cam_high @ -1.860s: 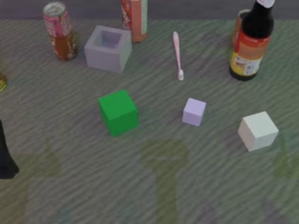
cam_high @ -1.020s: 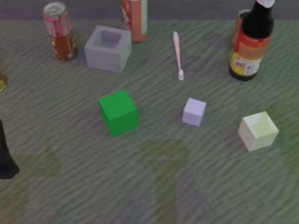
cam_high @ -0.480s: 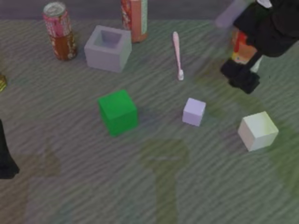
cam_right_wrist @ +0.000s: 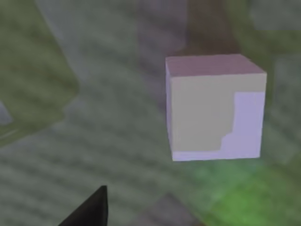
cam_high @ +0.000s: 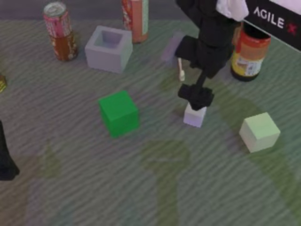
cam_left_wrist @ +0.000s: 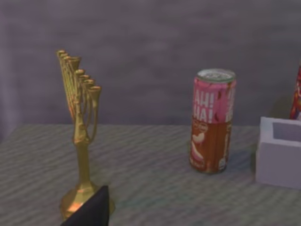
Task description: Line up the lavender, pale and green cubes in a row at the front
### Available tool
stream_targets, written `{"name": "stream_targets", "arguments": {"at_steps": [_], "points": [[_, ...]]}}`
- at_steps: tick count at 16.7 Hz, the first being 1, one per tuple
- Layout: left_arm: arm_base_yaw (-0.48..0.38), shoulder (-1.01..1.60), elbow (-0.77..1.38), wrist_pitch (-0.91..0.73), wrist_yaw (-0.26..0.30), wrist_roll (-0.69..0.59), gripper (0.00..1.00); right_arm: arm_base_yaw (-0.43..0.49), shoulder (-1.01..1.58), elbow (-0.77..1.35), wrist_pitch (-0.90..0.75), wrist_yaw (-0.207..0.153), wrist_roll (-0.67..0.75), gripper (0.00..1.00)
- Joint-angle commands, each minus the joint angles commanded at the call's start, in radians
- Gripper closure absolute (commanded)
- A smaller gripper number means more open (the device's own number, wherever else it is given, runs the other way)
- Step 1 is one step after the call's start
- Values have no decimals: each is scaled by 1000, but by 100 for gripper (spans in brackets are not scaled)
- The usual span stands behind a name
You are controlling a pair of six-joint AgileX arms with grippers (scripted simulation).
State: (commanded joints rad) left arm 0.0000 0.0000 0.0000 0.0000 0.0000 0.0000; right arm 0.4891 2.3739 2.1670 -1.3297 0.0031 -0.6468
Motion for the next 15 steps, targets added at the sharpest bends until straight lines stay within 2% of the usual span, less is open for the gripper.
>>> {"name": "stream_targets", "arguments": {"at_steps": [3,9,12,15], "points": [[0,0,0,0,0,0,0,15,70,75,-36,2,-21,0],[0,0,0,0,0,0,0,12,75,75,-33,2,-22,0],[0,0,0,0,0,0,0,15,86,9,38,3,-23,0],[0,0,0,0,0,0,0,16,111,-94,181,3,-21,0]]}}
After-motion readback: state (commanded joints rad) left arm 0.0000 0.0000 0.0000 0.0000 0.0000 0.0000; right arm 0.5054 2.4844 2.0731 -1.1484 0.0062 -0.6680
